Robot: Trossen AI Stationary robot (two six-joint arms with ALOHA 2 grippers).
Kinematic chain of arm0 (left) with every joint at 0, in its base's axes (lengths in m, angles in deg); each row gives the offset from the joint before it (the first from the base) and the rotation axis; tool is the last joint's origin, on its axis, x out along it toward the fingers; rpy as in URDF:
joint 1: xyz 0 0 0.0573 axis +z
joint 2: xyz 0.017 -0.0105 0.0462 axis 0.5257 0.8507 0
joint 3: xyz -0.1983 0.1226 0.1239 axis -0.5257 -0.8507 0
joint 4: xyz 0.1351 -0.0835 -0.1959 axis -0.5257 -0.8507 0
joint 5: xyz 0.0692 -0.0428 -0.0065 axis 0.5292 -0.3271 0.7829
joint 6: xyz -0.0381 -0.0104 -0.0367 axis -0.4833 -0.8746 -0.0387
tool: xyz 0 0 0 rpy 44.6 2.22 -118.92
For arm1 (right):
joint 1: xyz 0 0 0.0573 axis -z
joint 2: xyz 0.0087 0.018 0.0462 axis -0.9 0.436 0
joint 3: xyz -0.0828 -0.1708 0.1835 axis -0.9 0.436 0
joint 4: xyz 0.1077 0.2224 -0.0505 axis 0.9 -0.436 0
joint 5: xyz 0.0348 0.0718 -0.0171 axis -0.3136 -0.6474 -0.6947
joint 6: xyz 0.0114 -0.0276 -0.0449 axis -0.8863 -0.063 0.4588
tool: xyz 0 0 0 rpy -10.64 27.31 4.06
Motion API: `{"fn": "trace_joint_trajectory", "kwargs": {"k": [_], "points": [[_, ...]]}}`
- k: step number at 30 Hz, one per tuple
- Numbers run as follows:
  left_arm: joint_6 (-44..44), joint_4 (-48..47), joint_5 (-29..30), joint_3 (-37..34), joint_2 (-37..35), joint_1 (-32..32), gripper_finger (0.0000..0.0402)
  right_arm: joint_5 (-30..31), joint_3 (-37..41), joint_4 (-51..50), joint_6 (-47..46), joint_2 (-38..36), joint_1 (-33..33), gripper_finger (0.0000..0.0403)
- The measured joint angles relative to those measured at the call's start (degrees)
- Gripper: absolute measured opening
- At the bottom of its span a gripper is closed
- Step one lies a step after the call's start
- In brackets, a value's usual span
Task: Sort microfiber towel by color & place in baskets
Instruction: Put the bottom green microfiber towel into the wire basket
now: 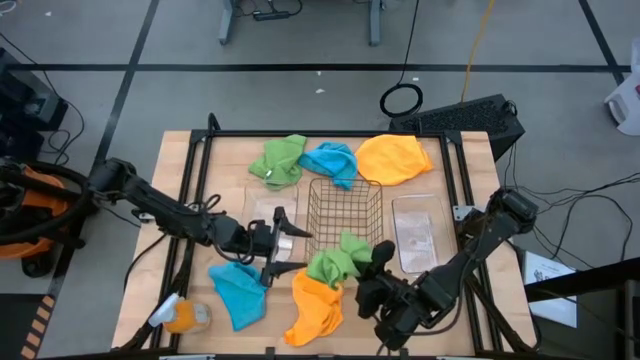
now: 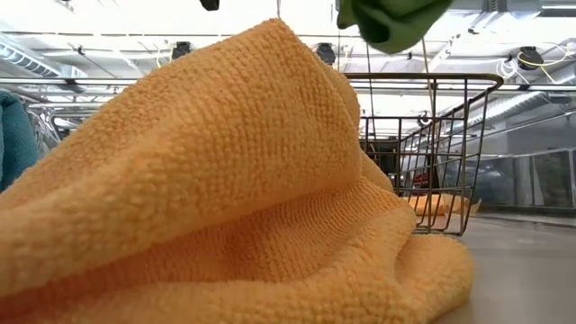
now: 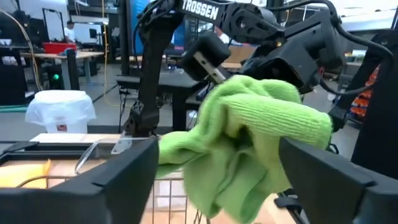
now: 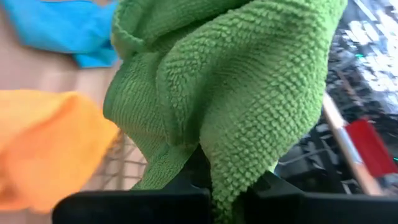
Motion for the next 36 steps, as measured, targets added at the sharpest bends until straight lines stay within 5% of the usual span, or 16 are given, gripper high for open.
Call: {"fn": "trace_joint_trajectory", "kwargs": {"k": [7,19,28,36], "points": [[3.25,1.14,0.78,4.93,4.57,-0.87,0.0397,1.67,0.0,0.35,0.0,0.0,3.34,0.0009],[7.74,0.55,3.11,10.18,11.03,-1.53,0.0396,0.76,0.0,0.49,1.41,0.0,5.31,0.0009],[11.87,-1.27,1.8,10.16,11.16,-0.99,0.0395,-7.53,0.0,4.52,6.71,0.0,4.64,0.0009],[12.05,-2.66,-1.78,10.16,11.15,-1.06,0.0332,-8.03,0.0,10.46,12.64,0.0,4.81,0.0009]]}}
